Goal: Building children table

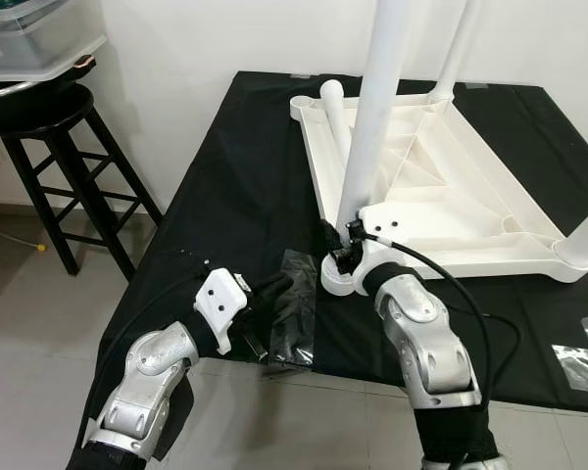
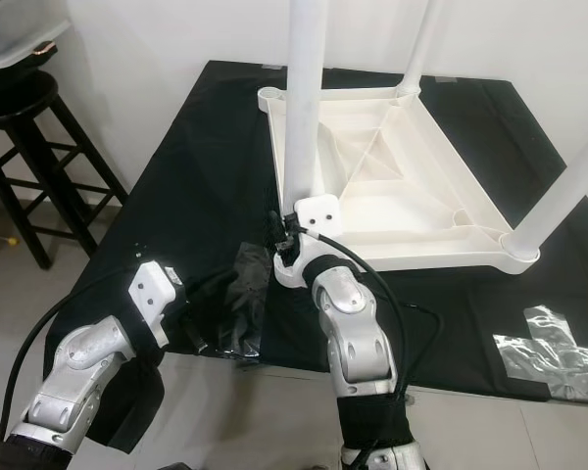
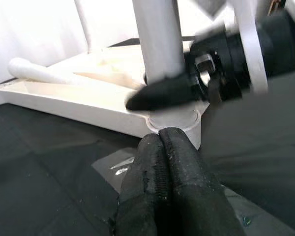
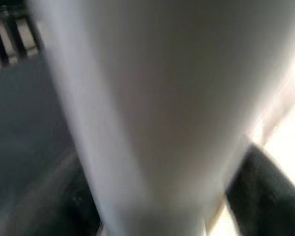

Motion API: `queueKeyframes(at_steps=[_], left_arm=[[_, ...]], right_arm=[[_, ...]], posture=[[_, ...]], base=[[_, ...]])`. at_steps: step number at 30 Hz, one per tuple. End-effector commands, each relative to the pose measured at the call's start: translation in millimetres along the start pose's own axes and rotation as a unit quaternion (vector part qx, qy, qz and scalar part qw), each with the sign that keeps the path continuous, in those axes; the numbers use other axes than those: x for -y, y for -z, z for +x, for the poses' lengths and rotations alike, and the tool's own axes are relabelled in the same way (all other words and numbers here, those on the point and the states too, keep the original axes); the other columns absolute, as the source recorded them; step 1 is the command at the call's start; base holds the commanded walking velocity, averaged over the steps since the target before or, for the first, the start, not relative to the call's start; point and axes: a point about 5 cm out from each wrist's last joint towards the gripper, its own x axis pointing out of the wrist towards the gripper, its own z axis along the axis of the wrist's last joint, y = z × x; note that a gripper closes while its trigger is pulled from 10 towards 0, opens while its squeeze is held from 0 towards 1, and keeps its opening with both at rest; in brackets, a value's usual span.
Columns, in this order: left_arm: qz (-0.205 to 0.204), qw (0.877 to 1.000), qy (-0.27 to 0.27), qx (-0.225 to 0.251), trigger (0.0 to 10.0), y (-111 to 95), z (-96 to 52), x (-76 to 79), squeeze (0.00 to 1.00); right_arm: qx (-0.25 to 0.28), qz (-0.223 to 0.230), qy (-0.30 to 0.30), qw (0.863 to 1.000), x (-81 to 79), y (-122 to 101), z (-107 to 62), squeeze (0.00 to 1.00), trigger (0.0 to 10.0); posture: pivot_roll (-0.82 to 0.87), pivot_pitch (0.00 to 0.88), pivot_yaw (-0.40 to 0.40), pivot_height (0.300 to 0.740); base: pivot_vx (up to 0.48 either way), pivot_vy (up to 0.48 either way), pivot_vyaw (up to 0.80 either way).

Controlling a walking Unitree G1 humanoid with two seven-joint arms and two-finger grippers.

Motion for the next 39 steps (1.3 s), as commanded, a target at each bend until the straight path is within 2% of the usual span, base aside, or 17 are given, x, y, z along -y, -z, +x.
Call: queueKeyframes(at_steps=[1, 3, 4, 5, 6, 11, 13, 15, 16, 20, 21, 22, 34, 35, 37, 39], left_arm=[[-0.003, 1.000, 0.005, -0.005, 10.0, 3, 0.2, 1.1, 0.00], [-0.004, 1.000, 0.005, -0.005, 10.0, 3, 0.4, 1.2, 0.00], [-0.003, 1.000, 0.005, -0.005, 10.0, 3, 0.7, 1.3, 0.00], [-0.003, 1.000, 0.005, -0.005, 10.0, 3, 0.7, 1.3, 0.00], [-0.003, 1.000, 0.003, -0.004, 10.0, 3, 1.1, 1.6, 0.00], [-0.003, 1.000, 0.002, -0.004, 10.0, 3, 1.0, 1.7, 0.00], [-0.003, 1.000, 0.002, -0.004, 10.0, 3, 1.1, 1.7, 0.00], [-0.003, 1.000, 0.003, -0.005, 10.0, 3, 1.2, 1.7, 0.00], [-0.003, 1.000, 0.003, -0.005, 10.0, 3, 1.2, 1.8, 0.00], [-0.003, 1.000, 0.003, -0.005, 10.0, 3, 1.5, 2.1, 0.00], [-0.002, 1.000, 0.003, -0.005, 10.0, 3, 1.7, 2.2, 0.00], [-0.002, 1.000, 0.002, -0.005, 10.0, 3, 1.7, 2.3, 0.00], [-0.003, 1.000, 0.003, -0.005, 10.0, 3, 1.4, 3.1, 0.00], [-0.003, 1.000, 0.005, -0.005, 10.0, 3, 1.3, 3.5, 0.00], [-0.003, 1.000, 0.005, -0.005, 10.0, 3, 1.2, 3.6, 0.00], [-0.003, 1.000, 0.005, -0.005, 10.0, 3, 1.1, 3.6, 0.00]], right_arm=[[0.011, 0.003, -0.016, 1.000, 5.4, -10, 7.1, 1.00, 10.0], [0.021, 0.005, -0.025, 0.999, 5.9, -15, 9.5, 1.00, 10.0], [0.043, 0.012, -0.042, 0.998, 9.0, -25, 13.7, 0.52, 10.0], [0.043, 0.012, -0.042, 0.998, 9.0, -25, 13.7, 0.52, 10.0], [0.085, 0.013, -0.095, 0.992, 14.1, -44, 19.0, 0.00, 10.0], [0.109, 0.006, -0.154, 0.982, 16.3, -58, 20.6, 0.00, 10.0], [0.114, -0.039, -0.240, 0.963, 12.9, -65, 18.7, 0.00, 10.0], [0.108, -0.077, -0.307, 0.942, 10.5, -66, 16.8, 0.00, 10.0], [0.102, -0.084, -0.326, 0.936, 9.9, -65, 16.4, 0.00, 10.0], [0.089, -0.077, -0.355, 0.927, 10.7, -62, 20.7, 0.00, 10.0], [0.084, -0.083, -0.370, 0.921, 11.4, -60, 23.2, 0.00, 10.0], [0.086, -0.077, -0.371, 0.921, 13.0, -60, 25.5, 0.00, 0.0], [0.089, -0.067, -0.373, 0.921, 25.2, -56, 25.6, 0.00, 0.0], [0.082, -0.060, -0.344, 0.933, 29.6, -48, 23.5, 0.00, 0.0], [0.064, -0.061, -0.307, 0.948, 33.6, -36, 19.7, 0.00, 0.0], [0.060, -0.063, -0.297, 0.951, 34.6, -32, 18.7, 0.00, 0.0]], posture=[[0.00, 0.131, -0.019, 0.740], [0.00, 0.131, -0.019, 0.740], [0.01, 0.129, -0.020, 0.740], [0.01, 0.129, -0.020, 0.740], [0.01, 0.128, -0.022, 0.740], [0.01, 0.128, -0.022, 0.740], [0.01, 0.126, -0.021, 0.740], [0.01, 0.126, -0.021, 0.740], [0.02, 0.124, -0.021, 0.740], [0.02, 0.124, -0.023, 0.740], [0.02, 0.124, -0.023, 0.740], [0.02, 0.124, -0.023, 0.740], [0.02, 0.125, -0.020, 0.740], [0.02, 0.124, -0.021, 0.740], [0.02, 0.126, -0.024, 0.740], [0.02, 0.126, -0.024, 0.740]], base=[[0.000, 0.000, 0.00], [0.000, 0.000, 0.00], [0.000, 0.000, 0.00], [0.000, 0.000, 0.00], [0.000, 0.000, 0.00], [0.000, 0.000, 0.00], [0.000, 0.000, 0.00], [0.000, 0.000, 0.00], [0.000, 0.000, 0.00], [0.000, 0.000, 0.00], [0.000, 0.000, 0.00], [0.000, 0.000, 0.00], [0.000, 0.000, 0.00], [0.000, 0.000, 0.00], [0.000, 0.000, 0.00], [0.000, 0.000, 0.00]])
